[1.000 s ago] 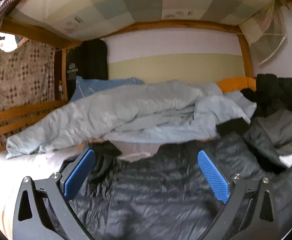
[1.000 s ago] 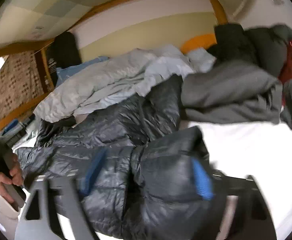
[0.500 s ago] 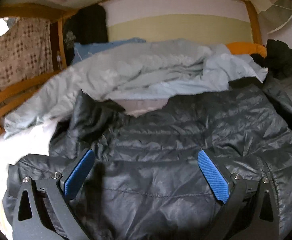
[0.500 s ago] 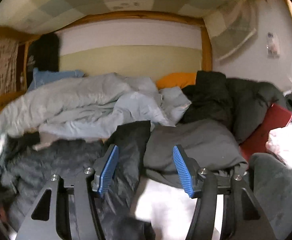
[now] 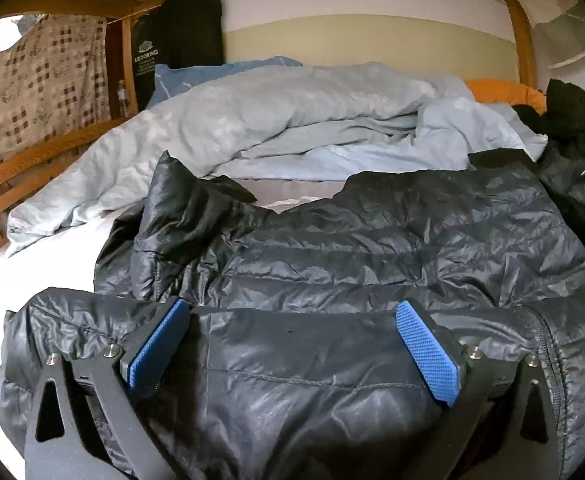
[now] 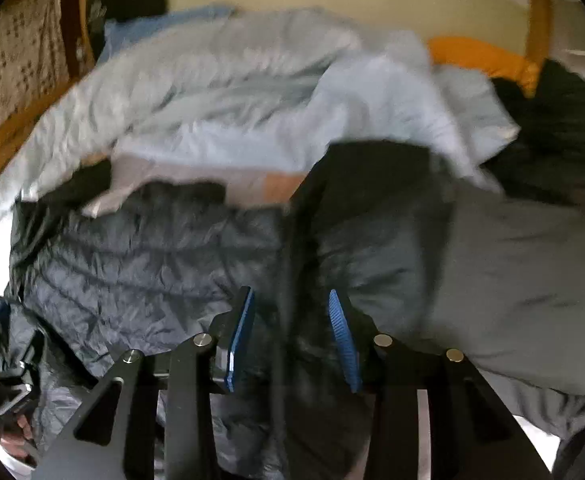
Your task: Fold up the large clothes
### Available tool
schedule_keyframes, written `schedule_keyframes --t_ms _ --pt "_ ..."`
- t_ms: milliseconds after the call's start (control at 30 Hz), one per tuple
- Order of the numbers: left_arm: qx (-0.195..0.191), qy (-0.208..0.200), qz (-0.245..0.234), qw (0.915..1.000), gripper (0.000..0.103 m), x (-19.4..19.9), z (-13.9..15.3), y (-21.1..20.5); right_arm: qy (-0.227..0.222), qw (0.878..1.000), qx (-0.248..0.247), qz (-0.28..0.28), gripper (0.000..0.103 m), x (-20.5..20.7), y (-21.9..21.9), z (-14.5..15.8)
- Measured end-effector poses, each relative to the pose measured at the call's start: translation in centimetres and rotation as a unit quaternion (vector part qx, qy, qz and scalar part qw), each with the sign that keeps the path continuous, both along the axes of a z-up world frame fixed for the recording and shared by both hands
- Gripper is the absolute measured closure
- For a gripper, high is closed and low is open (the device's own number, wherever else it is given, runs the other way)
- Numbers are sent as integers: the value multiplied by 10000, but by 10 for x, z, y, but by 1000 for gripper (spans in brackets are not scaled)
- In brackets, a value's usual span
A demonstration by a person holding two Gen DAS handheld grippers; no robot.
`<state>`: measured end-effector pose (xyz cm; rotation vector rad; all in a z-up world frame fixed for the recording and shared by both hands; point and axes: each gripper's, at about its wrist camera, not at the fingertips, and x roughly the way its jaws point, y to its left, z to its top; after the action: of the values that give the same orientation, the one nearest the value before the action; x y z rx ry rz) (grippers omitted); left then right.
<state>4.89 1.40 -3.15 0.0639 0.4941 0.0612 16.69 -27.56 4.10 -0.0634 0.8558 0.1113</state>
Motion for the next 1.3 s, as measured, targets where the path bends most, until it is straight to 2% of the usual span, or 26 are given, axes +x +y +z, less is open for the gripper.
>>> schedule_keyframes --t_ms 33,67,100,133,167,233,333,433,467,567,633,733,767,833,900,933,1033,1233,1300 --pt "-12 43 -10 10000 0 1 -1 0 103 9998 -138 -56 65 5 4 -6" --pt "-21 87 -27 10000 0 3 -1 1 200 9989 -367 -233 80 11 6 -15" --pt "-28 112 -38 9999 0 4 -2 1 305 9958 -646 -568 101 16 5 -24" --pt "-30 113 -35 9999 0 4 -2 1 368 9911 -900 -912 101 20 2 -28" --pt "-31 97 -31 9999 0 4 -1 2 184 9867 -981 -1284 101 14 -5 -25" --pt "-26 62 -16 10000 0 5 -2 2 -391 9856 -500 -1568 102 -10 -20 -5" --pt "-40 76 -24 10000 0 5 -2 2 -841 9859 -224 -1427 102 -55 -24 20" --pt "-54 76 -30 10000 0 4 -2 2 -1031 9863 -181 -1273 102 -113 -21 36" --pt "-47 65 -28 10000 0 3 -2 2 -1070 9858 -235 -1275 102 -139 -21 37" --pt "-7 -50 -28 10000 0 1 0 1 -896 9856 -286 -1406 102 -183 -26 23" --pt "19 -116 -23 9999 0 -2 1 2 -708 9860 -382 -1464 101 -199 -32 11" --pt "44 -131 -37 9999 0 -3 1 2 -595 9768 -937 -1832 101 -209 -36 -8" --pt "44 -166 -51 9998 0 -4 2 3 -646 9716 -1148 -1965 101 -213 -35 -8" --pt "54 -234 -119 9996 0 -8 3 3 -854 9681 -1316 -1953 91 -224 -23 0" --pt "73 -281 -151 9995 0 -10 3 2 -1092 9694 -1305 -1768 65 -232 -8 11" --pt "77 -295 -136 9994 0 -10 4 2 -1194 9694 -1296 -1712 49 -233 -1 16" --pt "79 -322 -137 9994 0 -12 4 2 -1509 9693 -1139 -1573 46 -236 14 32" --pt "96 -427 -154 9989 0 -20 6 2 -1525 9758 -692 -1406 44 -225 28 49" --pt "96 -424 -155 9989 0 -21 6 2 -1541 9791 -575 -1198 44 -226 32 56"
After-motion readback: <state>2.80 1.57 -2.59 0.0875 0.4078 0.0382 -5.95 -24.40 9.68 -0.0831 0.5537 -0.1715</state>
